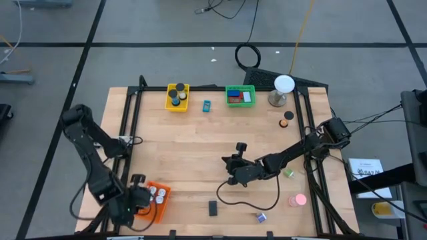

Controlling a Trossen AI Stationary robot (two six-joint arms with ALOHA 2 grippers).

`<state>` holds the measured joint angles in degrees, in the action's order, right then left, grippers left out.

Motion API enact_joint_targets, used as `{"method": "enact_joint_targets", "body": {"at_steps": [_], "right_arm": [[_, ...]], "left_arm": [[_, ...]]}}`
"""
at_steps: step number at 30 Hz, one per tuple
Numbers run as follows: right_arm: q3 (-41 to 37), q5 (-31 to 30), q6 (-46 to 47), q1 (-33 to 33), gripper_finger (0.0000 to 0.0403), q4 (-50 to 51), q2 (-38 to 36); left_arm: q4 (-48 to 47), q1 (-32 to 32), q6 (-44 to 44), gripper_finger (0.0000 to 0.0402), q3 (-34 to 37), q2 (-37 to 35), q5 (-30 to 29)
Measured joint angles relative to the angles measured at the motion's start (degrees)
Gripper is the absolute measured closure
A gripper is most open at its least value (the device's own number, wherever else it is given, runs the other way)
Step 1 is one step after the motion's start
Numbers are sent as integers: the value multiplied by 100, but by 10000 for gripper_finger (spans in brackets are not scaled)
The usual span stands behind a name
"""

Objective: Pick & Place Office items
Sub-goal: Put the blue charger adapter into the orange bin

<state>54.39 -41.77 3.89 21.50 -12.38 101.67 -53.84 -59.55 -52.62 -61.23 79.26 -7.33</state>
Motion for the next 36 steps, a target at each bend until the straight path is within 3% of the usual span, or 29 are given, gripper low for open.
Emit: {"method": "enact_joint_targets", "body": {"at_steps": [15, 36], "right_arm": [[2, 3, 145, 0, 399, 36, 0], [-86, 5, 147, 0, 399, -42, 0]], "left_arm": [[51, -487, -315, 259, -110, 1135, -68], [256, -445, -222, 259, 97, 1150, -80]]}}
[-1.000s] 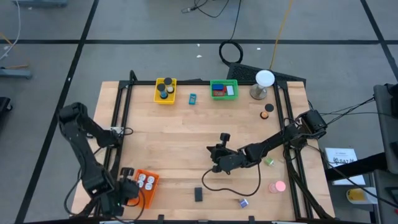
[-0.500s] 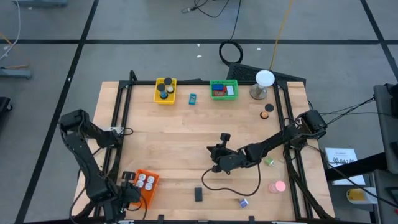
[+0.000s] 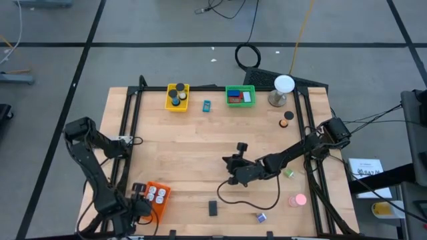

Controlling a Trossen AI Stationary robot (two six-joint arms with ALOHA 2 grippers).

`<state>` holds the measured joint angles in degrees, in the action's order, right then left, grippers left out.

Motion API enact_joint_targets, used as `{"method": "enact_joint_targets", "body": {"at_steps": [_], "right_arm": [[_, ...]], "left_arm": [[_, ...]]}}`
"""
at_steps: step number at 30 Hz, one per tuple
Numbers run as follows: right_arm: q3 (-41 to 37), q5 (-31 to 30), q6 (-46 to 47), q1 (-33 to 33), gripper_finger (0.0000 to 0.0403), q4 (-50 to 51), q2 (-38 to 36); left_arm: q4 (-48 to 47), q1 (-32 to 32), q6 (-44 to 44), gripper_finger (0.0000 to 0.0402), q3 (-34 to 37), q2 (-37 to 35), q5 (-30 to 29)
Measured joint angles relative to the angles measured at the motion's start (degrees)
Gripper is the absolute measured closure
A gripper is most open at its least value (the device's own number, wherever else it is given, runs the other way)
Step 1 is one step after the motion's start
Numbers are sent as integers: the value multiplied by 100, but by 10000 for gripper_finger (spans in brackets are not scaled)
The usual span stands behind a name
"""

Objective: Pick & Place Office items
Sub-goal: Put the blue charger adapter into the orange bin

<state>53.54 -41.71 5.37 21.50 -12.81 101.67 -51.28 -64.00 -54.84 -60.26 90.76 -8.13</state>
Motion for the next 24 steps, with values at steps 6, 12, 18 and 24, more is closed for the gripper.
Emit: {"method": "enact_joint_targets", "body": {"at_steps": [6, 12, 18, 24], "right_arm": [[-463, 3, 0, 0, 399, -769, 0], [-789, 4, -44, 0, 399, -1438, 0], [-791, 4, -183, 0, 399, -1488, 0], [-791, 4, -193, 0, 399, -1485, 0]], "left_arm": [[158, 165, 334, 259, 216, 2, 15], [165, 336, 716, 259, 218, 2, 190], [162, 399, 1112, 259, 218, 2, 263], [202, 399, 1257, 259, 395, 2, 531]]}}
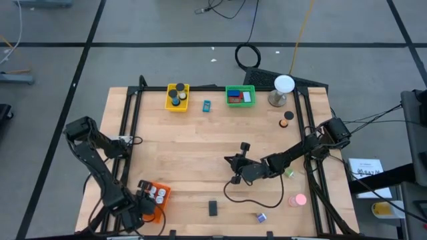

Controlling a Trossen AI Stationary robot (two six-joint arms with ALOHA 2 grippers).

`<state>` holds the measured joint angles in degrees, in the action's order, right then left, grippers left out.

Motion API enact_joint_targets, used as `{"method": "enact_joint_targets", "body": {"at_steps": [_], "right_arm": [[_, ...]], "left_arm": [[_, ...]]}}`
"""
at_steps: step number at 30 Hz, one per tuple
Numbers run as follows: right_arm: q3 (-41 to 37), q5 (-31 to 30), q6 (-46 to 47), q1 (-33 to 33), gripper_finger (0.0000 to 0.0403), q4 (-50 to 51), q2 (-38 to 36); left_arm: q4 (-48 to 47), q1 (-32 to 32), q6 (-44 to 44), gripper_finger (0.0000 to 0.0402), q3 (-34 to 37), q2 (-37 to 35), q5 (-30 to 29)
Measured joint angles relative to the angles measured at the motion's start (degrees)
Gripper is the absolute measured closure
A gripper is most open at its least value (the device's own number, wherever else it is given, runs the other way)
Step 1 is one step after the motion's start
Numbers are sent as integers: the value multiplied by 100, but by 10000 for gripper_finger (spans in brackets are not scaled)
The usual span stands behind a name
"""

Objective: Pick & Place Office items
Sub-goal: Put the blue charger adapter into the orange bin

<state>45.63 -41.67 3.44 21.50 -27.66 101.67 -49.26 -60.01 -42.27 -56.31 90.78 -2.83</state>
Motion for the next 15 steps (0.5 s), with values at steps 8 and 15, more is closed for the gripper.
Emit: {"method": "enact_joint_targets", "body": {"at_steps": [8, 15], "right_arm": [[-2, 0, -2, 0, 399, 0, 0], [-4, 0, -2, 0, 399, 0, 0]], "left_arm": [[307, 0, 56, 259, 245, 0, 135], [304, 0, 130, 259, 247, 0, 92]]}}
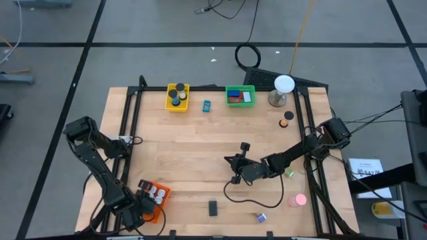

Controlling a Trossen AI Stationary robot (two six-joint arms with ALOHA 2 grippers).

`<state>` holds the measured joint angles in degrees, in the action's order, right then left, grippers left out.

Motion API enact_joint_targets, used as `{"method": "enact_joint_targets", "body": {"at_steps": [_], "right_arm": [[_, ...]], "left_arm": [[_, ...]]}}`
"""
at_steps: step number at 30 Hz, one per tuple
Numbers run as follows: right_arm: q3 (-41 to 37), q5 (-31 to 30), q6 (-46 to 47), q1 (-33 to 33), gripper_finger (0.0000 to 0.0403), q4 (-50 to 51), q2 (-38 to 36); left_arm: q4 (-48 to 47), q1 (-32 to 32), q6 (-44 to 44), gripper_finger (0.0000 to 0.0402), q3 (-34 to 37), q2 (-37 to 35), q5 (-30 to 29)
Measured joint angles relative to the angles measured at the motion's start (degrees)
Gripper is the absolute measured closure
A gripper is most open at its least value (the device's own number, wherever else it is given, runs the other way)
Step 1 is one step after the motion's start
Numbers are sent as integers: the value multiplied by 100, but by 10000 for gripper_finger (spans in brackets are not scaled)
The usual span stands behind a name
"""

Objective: Pick & Place Office items
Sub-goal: Put the blue charger adapter into the orange bin

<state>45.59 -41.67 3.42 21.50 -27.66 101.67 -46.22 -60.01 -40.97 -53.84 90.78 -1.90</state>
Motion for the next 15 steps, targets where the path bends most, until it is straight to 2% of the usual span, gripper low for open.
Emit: {"method": "enact_joint_targets", "body": {"at_steps": [9, 15], "right_arm": [[0, 0, 0, 0, 399, 0, 0], [0, 0, 13, -2, 399, 0, 0]], "left_arm": [[0, 0, -10, 259, 0, 0, -6], [1, 0, -114, 258, 0, 0, 189]]}}
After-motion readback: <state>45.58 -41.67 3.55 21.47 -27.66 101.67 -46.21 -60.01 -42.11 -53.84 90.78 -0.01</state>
